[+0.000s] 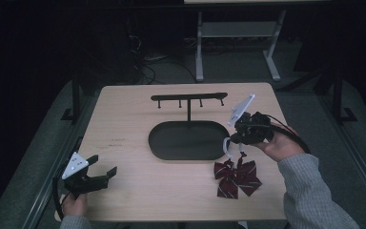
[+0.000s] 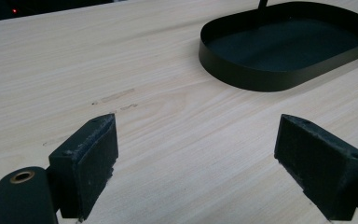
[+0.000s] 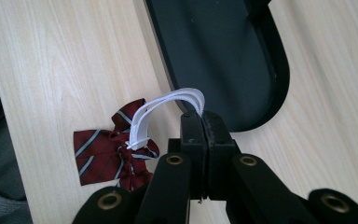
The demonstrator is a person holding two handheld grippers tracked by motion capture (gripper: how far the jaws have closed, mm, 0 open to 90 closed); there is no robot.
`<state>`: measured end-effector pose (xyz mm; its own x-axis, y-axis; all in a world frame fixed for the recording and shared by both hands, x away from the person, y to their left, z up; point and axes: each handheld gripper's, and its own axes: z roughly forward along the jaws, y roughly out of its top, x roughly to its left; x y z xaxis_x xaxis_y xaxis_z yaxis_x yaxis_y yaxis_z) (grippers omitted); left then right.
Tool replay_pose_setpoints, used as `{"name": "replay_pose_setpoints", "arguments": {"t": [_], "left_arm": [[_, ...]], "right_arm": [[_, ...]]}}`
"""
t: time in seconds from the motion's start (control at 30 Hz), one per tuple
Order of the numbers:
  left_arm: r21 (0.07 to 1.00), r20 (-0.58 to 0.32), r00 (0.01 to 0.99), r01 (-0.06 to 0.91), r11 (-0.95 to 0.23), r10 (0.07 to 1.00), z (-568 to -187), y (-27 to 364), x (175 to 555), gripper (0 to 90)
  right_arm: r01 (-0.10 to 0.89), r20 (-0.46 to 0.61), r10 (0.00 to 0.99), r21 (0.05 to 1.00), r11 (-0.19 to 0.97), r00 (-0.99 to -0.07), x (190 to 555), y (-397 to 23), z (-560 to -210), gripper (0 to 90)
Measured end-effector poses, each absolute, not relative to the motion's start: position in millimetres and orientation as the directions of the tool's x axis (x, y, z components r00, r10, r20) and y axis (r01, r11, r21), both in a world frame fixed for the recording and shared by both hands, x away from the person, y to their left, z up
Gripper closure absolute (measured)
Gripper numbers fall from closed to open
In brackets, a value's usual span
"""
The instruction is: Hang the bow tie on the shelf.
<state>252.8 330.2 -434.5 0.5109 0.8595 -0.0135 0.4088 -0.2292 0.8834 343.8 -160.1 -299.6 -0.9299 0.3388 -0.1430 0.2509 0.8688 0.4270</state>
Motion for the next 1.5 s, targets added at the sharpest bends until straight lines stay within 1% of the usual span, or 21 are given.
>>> {"name": "replay_pose_setpoints", "arguments": {"t": [0.9, 1.5], "left_arm": [[0.886, -0.014, 0.510, 0.406, -0.226, 0.860, -433.9, 330.5, 252.3, 13.1], [0.887, -0.017, 0.507, 0.406, -0.221, 0.862, -433.8, 331.3, 252.0, 13.1]], "right_arm": [[0.214, -0.162, 0.311, 0.440, 0.872, -0.936, 354.7, -141.5, -273.0, 88.3], [0.212, -0.155, 0.306, 0.440, 0.873, -0.939, 364.2, -133.2, -262.1, 88.3]]}}
